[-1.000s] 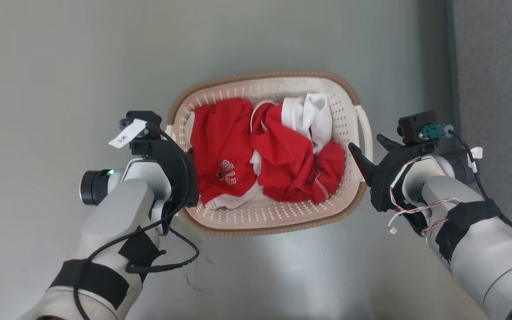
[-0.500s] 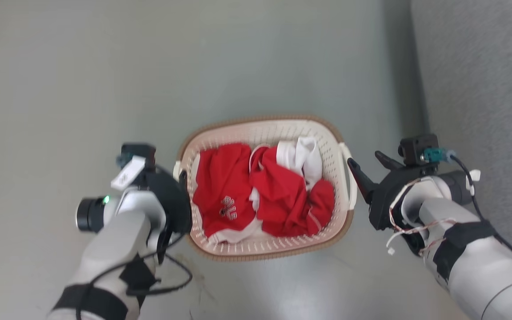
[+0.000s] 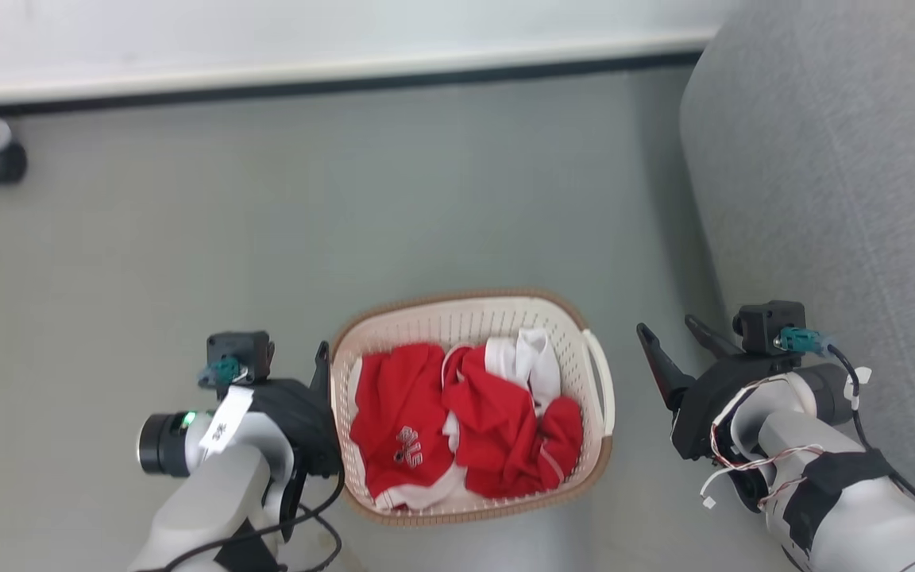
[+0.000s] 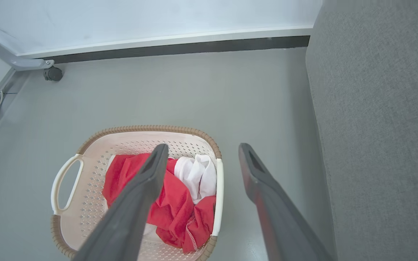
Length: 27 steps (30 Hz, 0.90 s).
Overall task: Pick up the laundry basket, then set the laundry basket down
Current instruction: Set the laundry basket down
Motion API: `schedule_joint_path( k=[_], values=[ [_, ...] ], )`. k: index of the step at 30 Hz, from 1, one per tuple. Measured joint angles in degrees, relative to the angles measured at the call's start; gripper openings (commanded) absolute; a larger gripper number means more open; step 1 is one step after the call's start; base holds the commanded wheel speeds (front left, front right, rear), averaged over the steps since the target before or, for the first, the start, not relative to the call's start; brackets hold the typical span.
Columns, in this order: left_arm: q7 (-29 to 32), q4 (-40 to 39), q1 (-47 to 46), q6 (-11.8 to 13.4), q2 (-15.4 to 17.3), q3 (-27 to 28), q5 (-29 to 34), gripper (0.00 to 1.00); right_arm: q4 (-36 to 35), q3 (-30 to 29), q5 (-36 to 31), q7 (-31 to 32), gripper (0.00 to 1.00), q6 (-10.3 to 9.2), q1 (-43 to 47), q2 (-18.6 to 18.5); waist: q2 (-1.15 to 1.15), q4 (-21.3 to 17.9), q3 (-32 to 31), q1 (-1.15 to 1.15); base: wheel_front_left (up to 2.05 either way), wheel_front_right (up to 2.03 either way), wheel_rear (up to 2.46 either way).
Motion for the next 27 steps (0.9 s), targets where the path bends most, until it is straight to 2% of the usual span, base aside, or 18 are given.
schedule_joint_path(
  k=[7,11,18,27],
  values=[
    [-1.3,-3.1,2.9,1.1,1.6,1.2,0.1,1.00,-2.3,-2.1,0.1,-0.5,1.00,-0.01,1.1,-0.5,0.00,-0.5,-4.8,0.00,0.00,0.00,0.00],
    [-1.3,-5.7,4.4,1.6,2.3,1.8,0.7,1.00,-4.8,-4.2,-0.1,-0.5,1.00,-0.69,2.2,-1.7,0.01,-0.8,-6.7,-0.01,0.00,0.00,0.00],
    [-1.3,-14.4,8.8,3.6,4.8,4.3,2.9,1.00,-10.5,-7.6,-2.3,-0.5,1.00,-3.65,4.8,-4.3,0.00,-1.1,-9.5,0.00,0.00,0.00,0.00],
    [-1.3,-28.2,18.9,4.6,8.7,8.8,8.1,1.00,-20.0,-11.4,-6.1,-0.5,1.00,-7.58,10.3,-7.1,0.00,-0.8,-12.8,0.00,0.00,0.00,0.00]
  ],
)
